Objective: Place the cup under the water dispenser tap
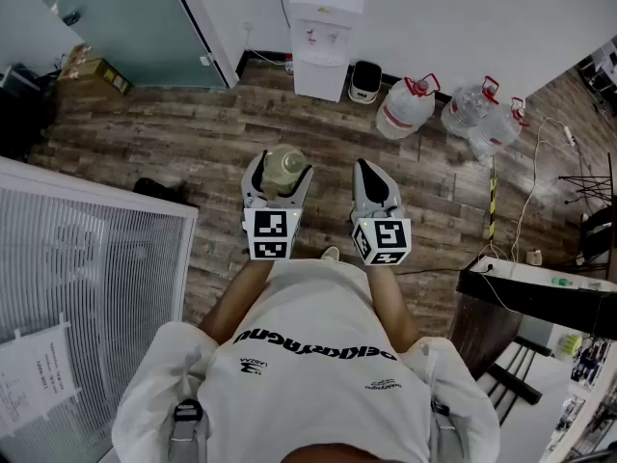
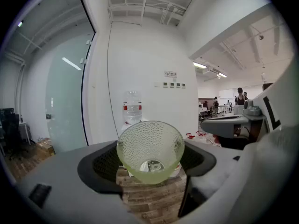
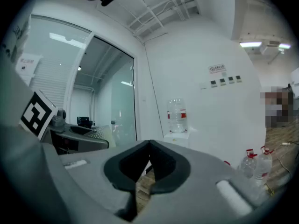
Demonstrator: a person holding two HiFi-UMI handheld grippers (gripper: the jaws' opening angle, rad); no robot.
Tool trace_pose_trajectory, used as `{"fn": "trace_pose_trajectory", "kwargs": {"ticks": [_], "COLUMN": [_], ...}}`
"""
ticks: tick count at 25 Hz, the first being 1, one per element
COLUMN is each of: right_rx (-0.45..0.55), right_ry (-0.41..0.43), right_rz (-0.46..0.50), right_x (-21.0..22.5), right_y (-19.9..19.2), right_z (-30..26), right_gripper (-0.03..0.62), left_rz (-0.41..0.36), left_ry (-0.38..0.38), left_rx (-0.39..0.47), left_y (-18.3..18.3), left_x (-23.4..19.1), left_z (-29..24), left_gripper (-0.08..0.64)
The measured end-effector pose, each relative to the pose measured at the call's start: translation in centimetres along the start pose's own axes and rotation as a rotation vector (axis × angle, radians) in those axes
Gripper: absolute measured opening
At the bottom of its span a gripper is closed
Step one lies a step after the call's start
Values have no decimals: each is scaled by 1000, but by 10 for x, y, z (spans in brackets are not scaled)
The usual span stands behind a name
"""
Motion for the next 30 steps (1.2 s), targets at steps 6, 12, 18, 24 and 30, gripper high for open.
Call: {"fn": "trace_pose_trajectory", "kwargs": {"ticks": [6,12,18,24,30], "right_rx": [22,43,36,4,-17], "right_ry": [22,24,57,59,31], "right_rz": [0,15,-5,1,41], "right_x": [16,38,44,59,88], "right_y": [0,2,-6,-13,-10], "right_z": [-2,5,-17,-71,-163], "right_gripper": [0,-1,0,-2,0], "left_rz": [8,8,-10,19,32], "left_ry": [11,32,55,59,-8], "left_rx": [27,42,2,-10,11], "left_y": [2,4,-8,-11,6], "left_x": [10,29,26,-2,-46], "left_z": [-12,-18,-27,-77,-170], "left_gripper": [373,373,373,373,373]}}
Point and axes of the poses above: the fingertips, and each gripper's own axes: z backward along the fingers, x to its right, y out of its top, the point moved 4 cm from there along z, backward along the fingers, and after that the axes turned 6 degrees about y, right-handed, at the moved point
